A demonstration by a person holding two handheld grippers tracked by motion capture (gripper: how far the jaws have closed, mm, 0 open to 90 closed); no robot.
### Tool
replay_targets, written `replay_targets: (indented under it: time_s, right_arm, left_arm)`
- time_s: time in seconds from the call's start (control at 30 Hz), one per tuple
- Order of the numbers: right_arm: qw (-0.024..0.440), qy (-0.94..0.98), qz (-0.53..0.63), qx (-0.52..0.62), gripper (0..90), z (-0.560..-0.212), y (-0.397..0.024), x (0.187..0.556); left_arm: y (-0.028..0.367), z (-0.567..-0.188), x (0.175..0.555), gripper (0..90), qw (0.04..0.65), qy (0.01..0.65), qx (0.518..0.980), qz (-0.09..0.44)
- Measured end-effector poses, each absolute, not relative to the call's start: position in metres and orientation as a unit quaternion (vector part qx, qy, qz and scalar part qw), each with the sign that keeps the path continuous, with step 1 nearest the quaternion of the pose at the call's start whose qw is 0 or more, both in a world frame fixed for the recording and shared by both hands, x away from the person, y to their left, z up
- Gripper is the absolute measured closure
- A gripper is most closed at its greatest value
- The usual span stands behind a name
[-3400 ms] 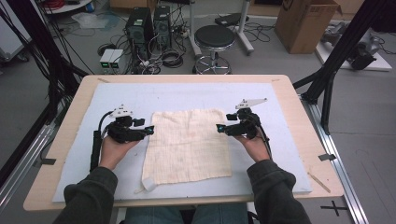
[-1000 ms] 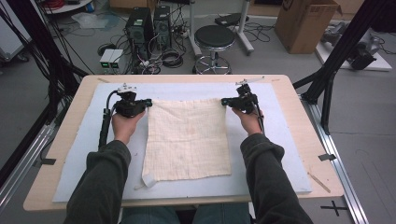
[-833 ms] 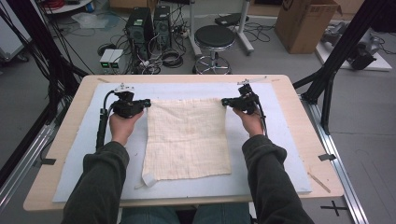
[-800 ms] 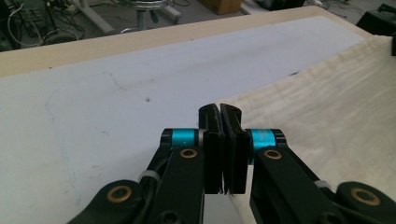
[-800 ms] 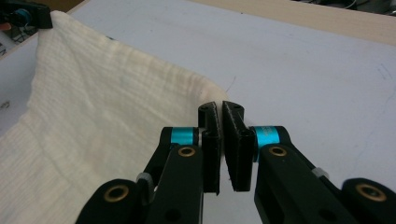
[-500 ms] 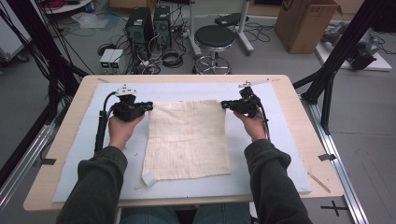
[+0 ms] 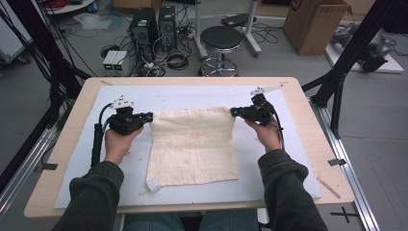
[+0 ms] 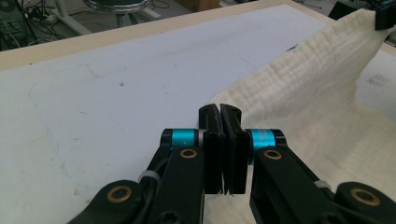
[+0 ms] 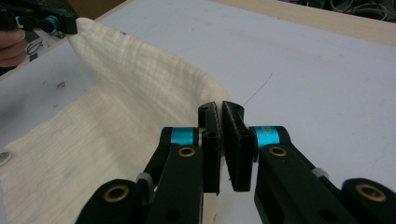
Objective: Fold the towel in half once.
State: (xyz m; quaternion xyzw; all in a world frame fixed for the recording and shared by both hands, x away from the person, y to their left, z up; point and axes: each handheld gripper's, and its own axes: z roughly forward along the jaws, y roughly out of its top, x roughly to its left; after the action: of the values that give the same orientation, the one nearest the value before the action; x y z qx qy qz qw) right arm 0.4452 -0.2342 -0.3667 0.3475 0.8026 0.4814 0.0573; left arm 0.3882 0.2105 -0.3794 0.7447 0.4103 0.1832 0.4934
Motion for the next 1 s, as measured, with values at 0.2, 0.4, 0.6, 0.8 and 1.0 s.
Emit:
replay_targets:
  time_s: [0.2,0.4,0.6,0.8,1.0]
  right_arm:
    - [0.051,0.802,0.489,0.339,85.8,-0.365,-0.237,0.433]
    - [0.049,0.808,0.489,0.326,85.8,-0.366,-0.237,0.42]
    - [0.045,0.811,0.49,0.315,85.7,-0.367,-0.238,0.408]
    - [0.039,0.817,0.481,0.315,85.8,-0.377,-0.241,0.397]
    - [0.032,0.823,0.478,0.306,85.7,-0.384,-0.24,0.385]
  left_arm:
    - [0.212,-0.379,0.373,87.5,0.499,0.397,0.748,0.183]
    - [0.211,-0.382,0.358,87.5,0.498,0.384,0.756,0.183]
    - [0.209,-0.388,0.345,87.5,0.485,0.37,0.771,0.185]
    - [0.209,-0.393,0.333,87.5,0.487,0.362,0.773,0.184]
    - [0.208,-0.397,0.321,87.5,0.488,0.352,0.777,0.184]
